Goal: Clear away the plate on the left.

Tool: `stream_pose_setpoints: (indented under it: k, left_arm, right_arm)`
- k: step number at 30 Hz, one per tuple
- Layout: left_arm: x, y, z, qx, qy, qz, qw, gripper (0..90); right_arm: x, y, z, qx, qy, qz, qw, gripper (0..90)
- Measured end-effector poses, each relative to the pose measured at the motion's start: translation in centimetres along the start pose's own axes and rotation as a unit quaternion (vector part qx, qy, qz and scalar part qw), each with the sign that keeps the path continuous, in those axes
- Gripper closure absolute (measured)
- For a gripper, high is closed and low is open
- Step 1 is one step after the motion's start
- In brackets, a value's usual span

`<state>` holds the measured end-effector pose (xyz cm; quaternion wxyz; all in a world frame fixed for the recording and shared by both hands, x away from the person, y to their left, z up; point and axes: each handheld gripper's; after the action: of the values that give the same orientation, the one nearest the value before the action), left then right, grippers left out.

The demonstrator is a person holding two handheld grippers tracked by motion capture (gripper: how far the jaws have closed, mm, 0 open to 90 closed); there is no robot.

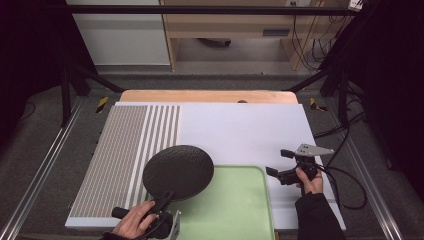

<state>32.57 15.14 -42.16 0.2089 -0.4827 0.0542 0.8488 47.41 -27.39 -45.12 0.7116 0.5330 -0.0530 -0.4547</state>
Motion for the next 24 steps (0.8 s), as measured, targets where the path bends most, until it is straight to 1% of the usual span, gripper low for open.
stream_pose_setpoints:
  k: [3,7,15,24]
  left_arm:
    - [-0.1,0.6,0.2,0.013,0.002,0.002,0.9999,85.4]
    - [-0.2,1.3,0.5,0.019,-0.002,-0.002,0.9998,85.4]
    - [0.0,2.6,0.8,0.034,-0.011,-0.006,0.9993,85.4]
    - [0.1,3.9,1.1,0.048,-0.013,-0.015,0.9987,85.3]
  right_arm:
    - [0.0,0.0,0.0,0.000,0.000,0.000,1.0000,0.2]
    - [0.0,0.0,0.0,0.000,0.000,0.000,1.0000,0.2]
    - [0.0,0.0,0.0,0.001,0.001,0.000,1.0000,0.2]
    - [0.0,0.0,0.0,0.000,0.001,0.000,1.0000,0.2]
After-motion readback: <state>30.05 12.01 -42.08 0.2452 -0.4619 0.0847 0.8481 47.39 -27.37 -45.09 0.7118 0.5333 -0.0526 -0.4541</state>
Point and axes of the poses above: each handheld gripper's, and its own axes: z roughly backward along the jaws, y roughly out of its top, x roughly to its right, and after that the axes turned 15 degrees about -z, right-handed
